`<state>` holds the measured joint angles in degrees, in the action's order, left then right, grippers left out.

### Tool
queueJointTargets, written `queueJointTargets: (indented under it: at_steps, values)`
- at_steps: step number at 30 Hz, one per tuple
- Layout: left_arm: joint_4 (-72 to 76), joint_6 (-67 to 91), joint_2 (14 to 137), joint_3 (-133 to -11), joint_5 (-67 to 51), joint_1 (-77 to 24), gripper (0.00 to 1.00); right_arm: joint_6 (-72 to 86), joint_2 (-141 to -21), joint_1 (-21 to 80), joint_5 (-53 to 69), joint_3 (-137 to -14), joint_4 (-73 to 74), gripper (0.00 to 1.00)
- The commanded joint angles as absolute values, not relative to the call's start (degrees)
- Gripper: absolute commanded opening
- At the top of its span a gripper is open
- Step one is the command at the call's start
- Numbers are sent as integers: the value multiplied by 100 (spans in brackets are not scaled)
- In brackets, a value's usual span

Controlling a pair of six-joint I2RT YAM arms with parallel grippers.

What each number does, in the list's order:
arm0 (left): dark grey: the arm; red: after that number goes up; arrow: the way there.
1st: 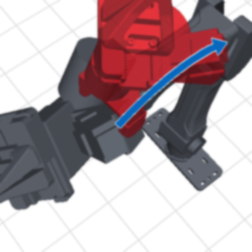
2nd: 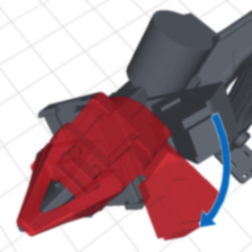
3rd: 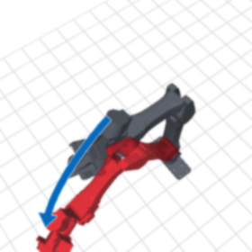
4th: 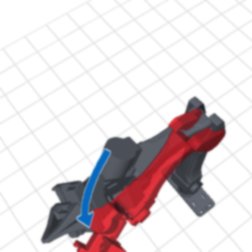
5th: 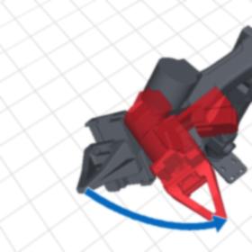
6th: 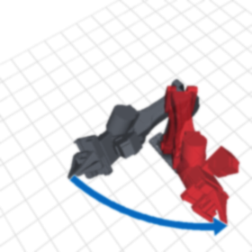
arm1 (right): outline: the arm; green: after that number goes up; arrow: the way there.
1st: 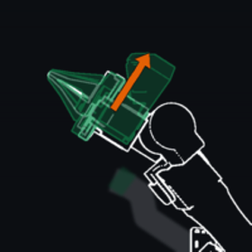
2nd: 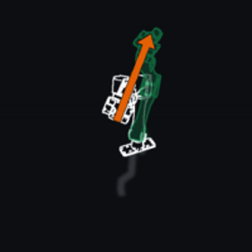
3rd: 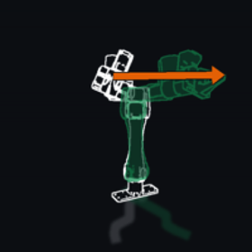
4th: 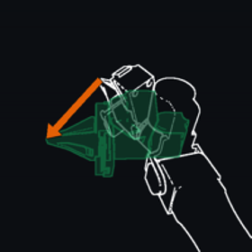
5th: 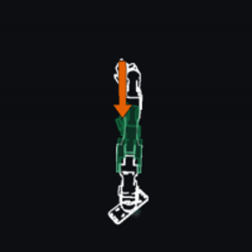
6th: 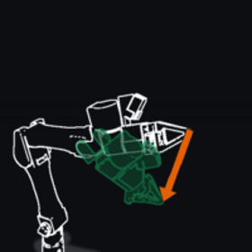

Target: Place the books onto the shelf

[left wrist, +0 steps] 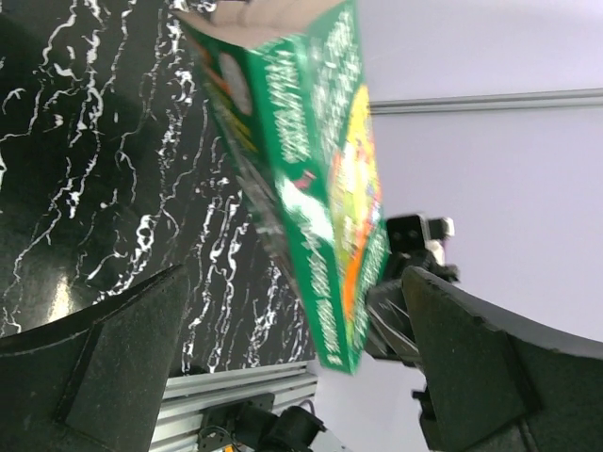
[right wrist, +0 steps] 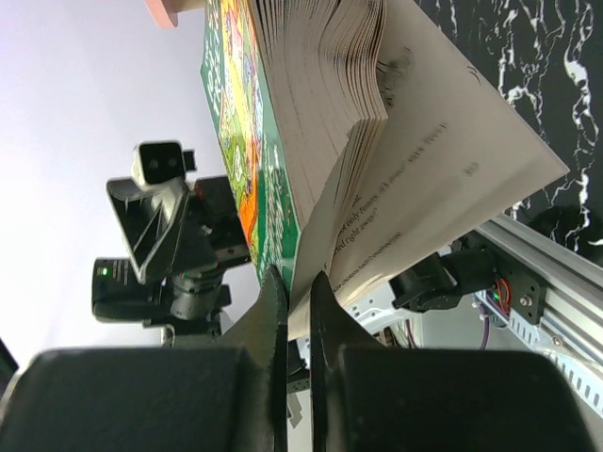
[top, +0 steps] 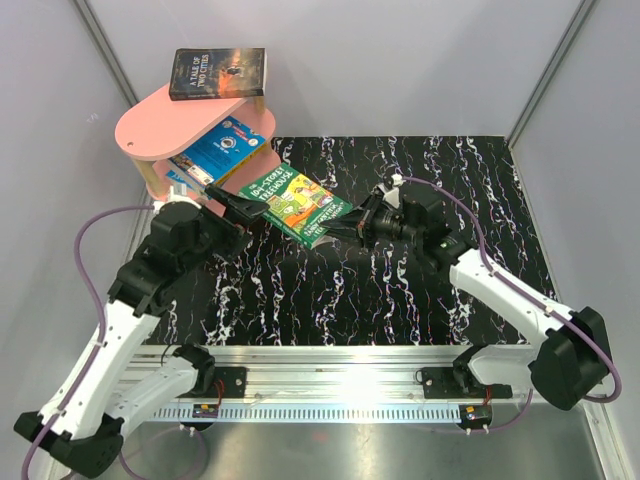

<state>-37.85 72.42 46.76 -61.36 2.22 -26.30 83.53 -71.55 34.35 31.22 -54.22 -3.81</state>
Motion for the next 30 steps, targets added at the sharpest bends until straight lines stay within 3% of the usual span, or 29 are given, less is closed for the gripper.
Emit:
queueJointTargets:
  at_steps: [1, 4, 7, 9, 11, 12, 14, 17, 18, 19, 20, 21, 23, 30]
  values:
    - [-3173, 7067, 4991, -6222, 448, -2654, 99, 8499, -6803, 3489, 3497, -5713, -1230, 0]
    - [-3051, 6979, 5387, -6468, 448, -2646, 95, 8552, -6785, 3489, 3682, -5757, -1335, 0]
    - [-2848, 6979, 5695, -6687, 431, -2646, 78, 8578, -6776, 3524, 3866, -5801, -1388, 0]
    - [-2743, 7014, 5844, -6846, 439, -2654, 54, 8569, -6750, 3559, 3911, -5810, -1389, 0]
    - [-2725, 7022, 5941, -7091, 422, -2654, 38, 8578, -6689, 3577, 3929, -5783, -1389, 0]
    - [-2759, 7022, 6028, -7188, 404, -2654, 16, 8587, -6671, 3595, 3929, -5757, -1397, 0]
    - [-2865, 7022, 6117, -7486, 396, -2654, 0, 8596, -6618, 3595, 3937, -5757, -1433, 0]
    - [-2909, 7022, 6179, -7672, 352, -2654, 0, 8569, -6618, 3603, 3999, -5844, -1389, 0]
    - [-2900, 7022, 6161, -7751, 343, -2654, 0, 8439, -6618, 3604, 4016, -6001, -1284, 7]
    - [-2900, 7031, 6144, -7804, 351, -2663, 0, 8333, -6636, 3595, 4051, -6116, -944, 23]
    - [-2900, 7023, 6144, -7857, 369, -2663, 0, 8228, -6636, 3595, 4069, -6230, -766, 48]
    - [-2918, 6996, 6161, -8014, 404, -2663, 0, 8009, -6618, 3595, 4069, -6484, -251, 86]
    - [-2953, 6926, 6231, -8243, 465, -2637, 0, 7736, -6531, 3595, 3955, -6757, 374, 99]
    - [-2569, 6496, 7170, -9824, 475, -2356, 0, 6997, -5837, 3560, 3665, -7322, 1993, 100]
